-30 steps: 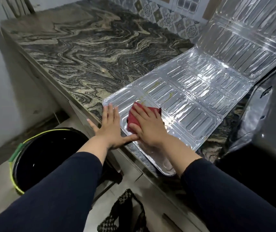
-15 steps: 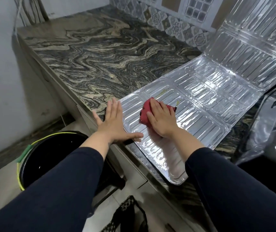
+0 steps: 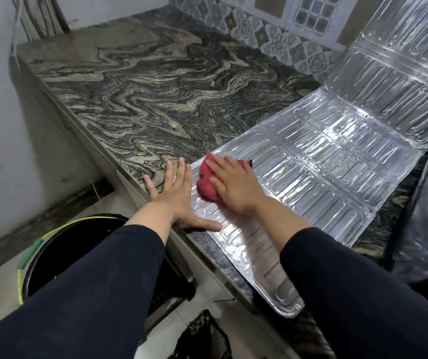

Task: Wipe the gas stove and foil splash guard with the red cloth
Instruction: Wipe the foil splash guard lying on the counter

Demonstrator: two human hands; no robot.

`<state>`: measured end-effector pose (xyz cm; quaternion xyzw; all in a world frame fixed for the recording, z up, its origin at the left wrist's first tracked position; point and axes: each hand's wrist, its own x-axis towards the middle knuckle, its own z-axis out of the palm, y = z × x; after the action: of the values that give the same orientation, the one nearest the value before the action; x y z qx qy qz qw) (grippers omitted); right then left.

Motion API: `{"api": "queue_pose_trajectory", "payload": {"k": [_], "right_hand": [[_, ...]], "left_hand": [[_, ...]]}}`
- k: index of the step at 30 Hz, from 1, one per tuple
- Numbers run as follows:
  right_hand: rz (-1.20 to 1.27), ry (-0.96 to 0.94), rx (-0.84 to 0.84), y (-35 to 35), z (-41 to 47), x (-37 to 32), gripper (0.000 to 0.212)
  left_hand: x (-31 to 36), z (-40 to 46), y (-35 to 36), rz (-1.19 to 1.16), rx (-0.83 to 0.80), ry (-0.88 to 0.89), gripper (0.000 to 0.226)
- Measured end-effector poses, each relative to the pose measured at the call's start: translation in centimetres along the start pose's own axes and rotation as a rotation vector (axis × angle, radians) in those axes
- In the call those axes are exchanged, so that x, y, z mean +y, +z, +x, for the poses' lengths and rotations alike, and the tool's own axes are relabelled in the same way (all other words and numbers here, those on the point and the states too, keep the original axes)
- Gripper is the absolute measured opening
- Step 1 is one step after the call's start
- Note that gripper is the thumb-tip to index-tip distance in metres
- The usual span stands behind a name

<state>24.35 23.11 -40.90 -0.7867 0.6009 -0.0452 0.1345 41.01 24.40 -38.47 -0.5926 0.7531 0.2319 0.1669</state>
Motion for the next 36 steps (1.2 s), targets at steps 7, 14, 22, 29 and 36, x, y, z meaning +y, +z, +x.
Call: {"api": "queue_pose_trajectory", "payload": {"k": [7, 14, 22, 29, 36], "right_hand": [[-0.073, 0.352, 0.078, -3.3, 4.0, 10.5, 0.054], [-0.051, 0.3, 0.073, -1.9, 1.9, 4.3, 0.06], [-0.043, 0.352, 0.093, -0.9, -7.4, 3.9, 0.07], [-0.018, 0.533, 0.055, -0.8, -13.0, 5.3, 0.067], [0.034, 0.535, 0.072, -0.3, -12.9, 3.7, 0.066]], "left_hand": [[0.1, 0.2, -0.2, 0.004, -0.016, -0.012, 0.161], [0.5, -0.1, 0.2, -0.018, -0.005, 0.015, 0.161], [0.5, -0.5, -0.3, 0.015, -0.002, -0.006, 0.163], [1.5, -0.6, -1.5, 0.087, -0.023, -0.055, 0.151], [7.9, 3.6, -0.3, -0.027, 0.351, 0.112, 0.084]]}}
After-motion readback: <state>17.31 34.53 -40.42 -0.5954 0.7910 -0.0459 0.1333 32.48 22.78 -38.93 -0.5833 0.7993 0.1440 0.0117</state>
